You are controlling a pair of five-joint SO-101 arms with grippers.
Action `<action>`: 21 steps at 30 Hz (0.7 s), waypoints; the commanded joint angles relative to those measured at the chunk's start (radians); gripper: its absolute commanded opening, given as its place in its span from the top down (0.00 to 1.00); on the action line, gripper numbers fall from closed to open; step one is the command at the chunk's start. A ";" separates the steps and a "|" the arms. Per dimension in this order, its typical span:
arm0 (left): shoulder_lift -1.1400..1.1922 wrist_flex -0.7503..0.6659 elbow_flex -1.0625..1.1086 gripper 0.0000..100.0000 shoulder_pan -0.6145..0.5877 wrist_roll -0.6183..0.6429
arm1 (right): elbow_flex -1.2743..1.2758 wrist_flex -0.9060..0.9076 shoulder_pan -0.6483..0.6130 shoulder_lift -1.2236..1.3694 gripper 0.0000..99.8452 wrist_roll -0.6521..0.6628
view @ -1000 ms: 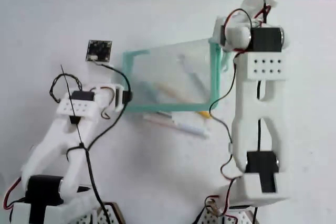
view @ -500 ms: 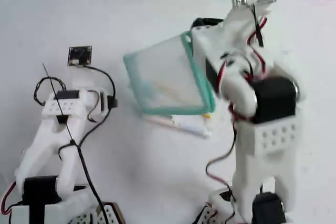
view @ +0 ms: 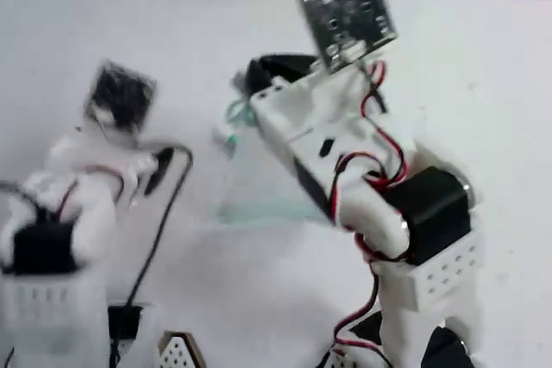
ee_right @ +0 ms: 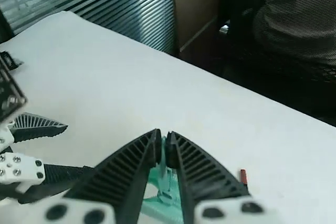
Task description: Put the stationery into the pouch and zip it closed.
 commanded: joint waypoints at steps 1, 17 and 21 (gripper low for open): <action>-0.166 0.172 -0.046 0.71 0.119 -0.110 | -0.049 0.047 -0.074 -0.044 0.98 0.012; -0.654 0.183 0.175 0.65 0.512 0.264 | -0.041 0.185 -0.097 -0.133 0.98 0.012; -0.710 0.161 0.195 0.65 0.512 0.265 | 0.020 0.147 -0.097 -0.107 0.98 0.012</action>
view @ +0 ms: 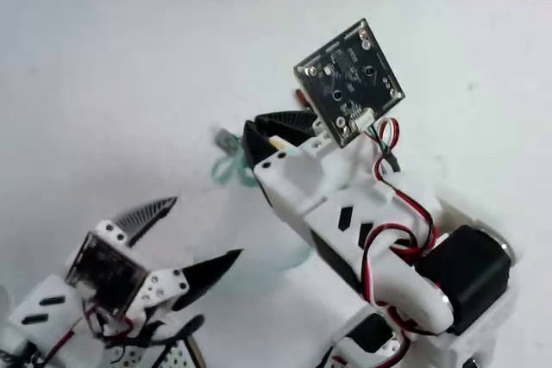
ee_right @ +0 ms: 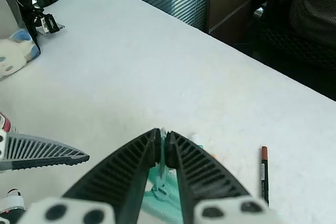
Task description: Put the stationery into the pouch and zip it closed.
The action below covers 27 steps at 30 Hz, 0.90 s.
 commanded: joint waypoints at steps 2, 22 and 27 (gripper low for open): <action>-0.036 -0.074 0.069 0.65 0.012 0.012 | 0.037 -0.038 -0.007 0.028 0.98 0.012; -0.044 -0.167 0.100 0.65 0.004 0.008 | 0.046 0.047 -0.177 -0.008 0.98 0.218; -0.044 -0.164 0.101 0.65 0.013 0.009 | 0.054 0.044 -0.239 -0.065 0.98 0.292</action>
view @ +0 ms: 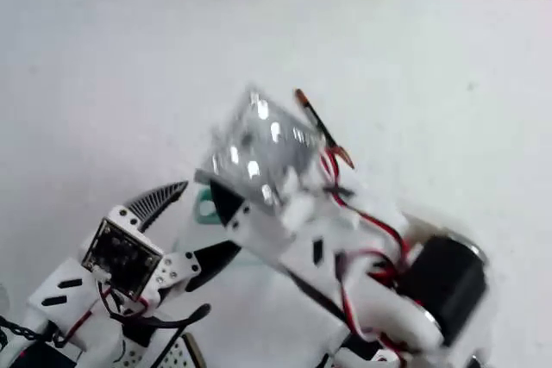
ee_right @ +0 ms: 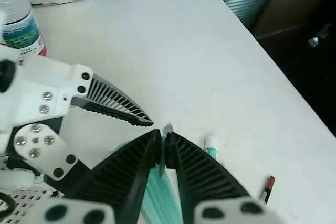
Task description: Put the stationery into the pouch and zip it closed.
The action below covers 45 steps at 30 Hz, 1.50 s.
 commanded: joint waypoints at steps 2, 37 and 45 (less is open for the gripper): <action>-0.012 0.009 -0.021 0.65 0.019 -0.006 | 0.000 0.004 -0.016 -0.027 0.98 0.028; -0.131 0.063 0.066 0.98 0.266 -0.146 | 0.186 -0.065 0.394 0.030 0.98 0.034; -0.130 0.058 0.068 0.98 0.266 -0.149 | 0.186 -0.030 0.245 -0.134 0.84 0.028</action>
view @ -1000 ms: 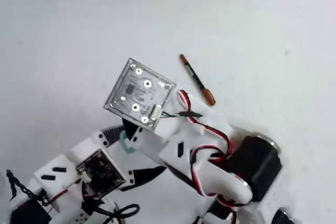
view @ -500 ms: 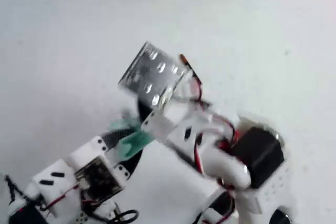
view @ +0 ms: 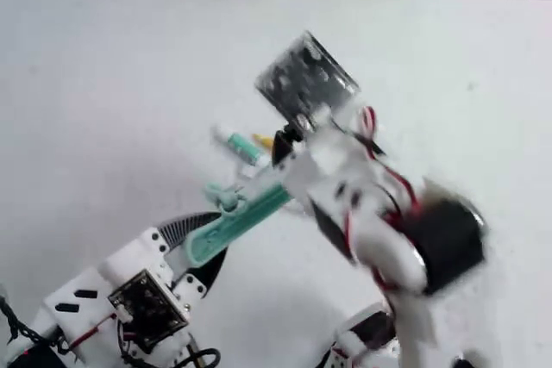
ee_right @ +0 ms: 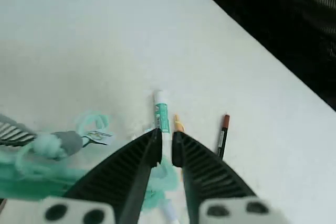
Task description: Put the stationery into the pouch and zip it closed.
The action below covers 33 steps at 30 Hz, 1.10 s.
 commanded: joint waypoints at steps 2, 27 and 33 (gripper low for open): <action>-0.004 -0.005 -0.005 0.98 0.007 -0.012 | 0.002 0.050 -0.120 -0.076 0.74 -0.061; -0.004 -0.338 0.232 0.98 -0.200 -0.006 | -0.003 -0.019 -0.242 0.148 0.79 -0.586; -0.004 -0.338 0.233 0.98 -0.200 -0.006 | -0.003 -0.042 -0.249 0.208 0.80 -0.586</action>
